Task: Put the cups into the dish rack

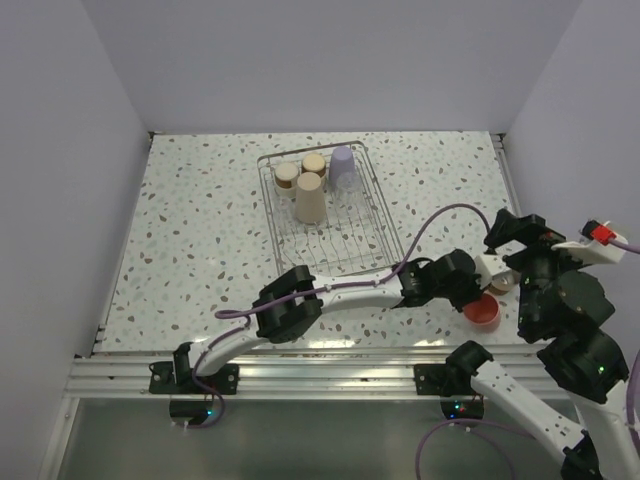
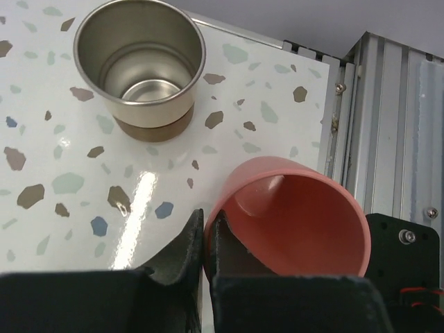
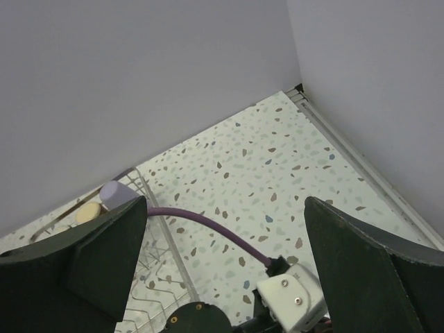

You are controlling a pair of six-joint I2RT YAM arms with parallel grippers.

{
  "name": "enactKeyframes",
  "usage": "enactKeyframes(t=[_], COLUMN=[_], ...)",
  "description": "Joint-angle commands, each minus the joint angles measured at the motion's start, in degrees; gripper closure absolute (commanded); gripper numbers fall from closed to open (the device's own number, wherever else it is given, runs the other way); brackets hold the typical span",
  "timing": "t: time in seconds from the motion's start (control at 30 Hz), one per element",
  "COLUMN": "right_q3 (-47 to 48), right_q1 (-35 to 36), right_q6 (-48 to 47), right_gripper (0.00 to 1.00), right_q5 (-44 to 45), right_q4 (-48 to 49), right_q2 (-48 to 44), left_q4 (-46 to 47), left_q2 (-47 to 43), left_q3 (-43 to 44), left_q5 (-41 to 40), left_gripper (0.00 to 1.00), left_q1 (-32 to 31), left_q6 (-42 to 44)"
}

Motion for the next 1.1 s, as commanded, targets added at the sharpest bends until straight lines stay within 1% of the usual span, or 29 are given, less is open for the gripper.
enactKeyframes(t=[0.0, 0.03, 0.07, 0.1, 0.13, 0.17, 0.2, 0.23, 0.27, 0.3, 0.37, 0.43, 0.47, 0.53, 0.57, 0.63, 0.67, 0.7, 0.73, 0.77, 0.8, 0.83, 0.87, 0.9, 0.93, 0.97, 1.0, 1.03, 1.07], right_q3=[-0.27, 0.16, 0.52, 0.87, 2.18, 3.23, 4.29, 6.04, 6.67, 7.28, 7.38, 7.20, 7.20, 7.20, 7.03, 6.24, 5.97, 5.71, 5.71, 5.88, 6.14, 5.97, 5.45, 3.18, 1.68, 0.27, -2.09, -3.33, -4.39], right_q1=[0.09, 0.09, 0.09, 0.00, 0.09, 0.09, 0.09, 0.09, 0.00, 0.00, 0.00, 0.09, 0.00, 0.09, 0.00, 0.00, 0.00, 0.00, -0.09, -0.09, -0.09, -0.09, 0.00, -0.09, -0.09, 0.00, -0.09, -0.09, 0.00], right_q6=[-1.77, -2.21, -2.47, -2.56, -2.56, -1.26, -0.72, -0.11, 0.86, 1.30, 2.79, 3.94, 5.16, 6.13, 6.57, 7.10, 7.80, 8.33, 9.64, 10.52, 11.58, 12.72, 15.60, 17.37, 19.48, 23.67, 25.89, 29.39, 31.00], right_gripper=[0.02, 0.02, 0.02, 0.02, 0.02, 0.02, 0.02, 0.02, 0.02, 0.02, 0.02, 0.02, 0.02, 0.02, 0.02, 0.02, 0.02, 0.02, 0.02, 0.02, 0.02, 0.02, 0.02, 0.02, 0.02, 0.02, 0.02, 0.02, 0.02], right_q5=[2.42, 3.55, 3.83, 4.09, 4.27, 4.53, 4.79, 4.71, 4.19, 3.57, 1.38, -0.29, -2.04, -4.24, -5.65, -9.78, -11.10, -14.68, -16.89, -19.26, -25.38, -28.48, -32.52, -36.04, -42.77, -45.02, -46.86, -50.71, -52.14], right_q4=[1.39, 1.39, 1.04, 0.78, 0.34, -0.71, -2.46, -3.09, -3.35, -3.36, -2.66, -1.07, -0.64, 1.65, 2.87, 7.53, 9.02, 12.00, 13.24, 15.34, 16.58, 18.07, 22.35, 25.44, 28.69, 33.77, 36.61, 39.07, 43.88], right_q2=[5.29, 6.44, 7.67, 10.73, 12.33, 14.26, 15.84, 18.90, 19.98, 20.86, 22.36, 22.80, 22.80, 22.71, 22.71, 22.89, 23.50, 24.20, 24.90, 26.74, 27.63, 28.24, 28.77, 28.86, 28.78, 28.78, 28.78, 29.21, 29.48], left_q4=[0.35, 2.45, 3.51, 4.22, 7.44, 8.43, 9.40, 10.89, 11.51, 12.91, 13.89, 14.86, 15.38, 16.87, 17.49, 19.68, 20.74, 23.45, 24.95, 26.18, 28.89, 30.57, 32.33, 35.83, 37.08, 38.05, 39.89, 41.13, 42.53], left_q2=[-9.01, -11.03, -14.97, -17.01, -19.03, -23.14, -25.09, -27.03, -30.88, -32.83, -38.35, -42.06, -46.17, -50.67, -55.39, -60.59, -65.93, -68.77, -71.49, -76.83, -79.40, -81.95, -86.94, -89.34, -91.54, -95.56, -97.43, -99.19, -102.60], left_q3=[-8.54, -13.96, -16.54, -19.26, -24.59, -27.17, -29.55, -33.75, -35.62, -38.94, -41.86, -45.99, -47.48, -52.49, -54.42, -60.66, -63.03, -68.02, -70.50, -72.79, -77.16, -79.56, -81.84, -86.30, -88.17, -89.76, -92.56, -93.98, -95.39], left_q5=[-5.27, -5.54, -7.37, -7.82, -8.26, -9.40, -10.02, -10.72, -11.77, -12.13, -13.53, -14.85, -16.68, -18.36, -19.42, -19.51, -19.08, -18.99, -18.73, -18.90, -19.07, -19.60, -19.86, -19.43, -19.43, -19.95, -20.13, -20.39, -20.92], left_gripper=[1.00, 1.00, 1.00, 1.00, 1.00, 1.00, 1.00, 1.00, 1.00, 1.00, 1.00, 1.00, 1.00, 1.00, 1.00, 1.00, 1.00, 1.00, 1.00, 1.00, 1.00, 1.00, 1.00, 1.00, 1.00, 1.00, 1.00, 1.00, 1.00], left_q1=[0.15, 0.50, 0.85, 1.12, 1.90, 2.17, 2.52, 3.05, 3.31, 3.49, 4.28, 5.42, 5.86, 7.44, 8.40, 12.00, 13.32, 15.86, 17.02, 17.90, 19.65, 20.36, 20.89, 21.68, 21.77, 21.95, 22.12, 22.21, 22.21], left_q6=[1.50, 1.24, 0.89, 0.01, -0.52, -1.04, -1.74, -2.01, -2.28, -2.45, -2.89, -3.95, -4.73, -5.79, -6.32, -8.86, -9.65, -10.79, -10.98, -11.42, -11.68, -12.21, -13.17, -13.35, -13.61, -14.14, -14.32, -14.41, -14.67])
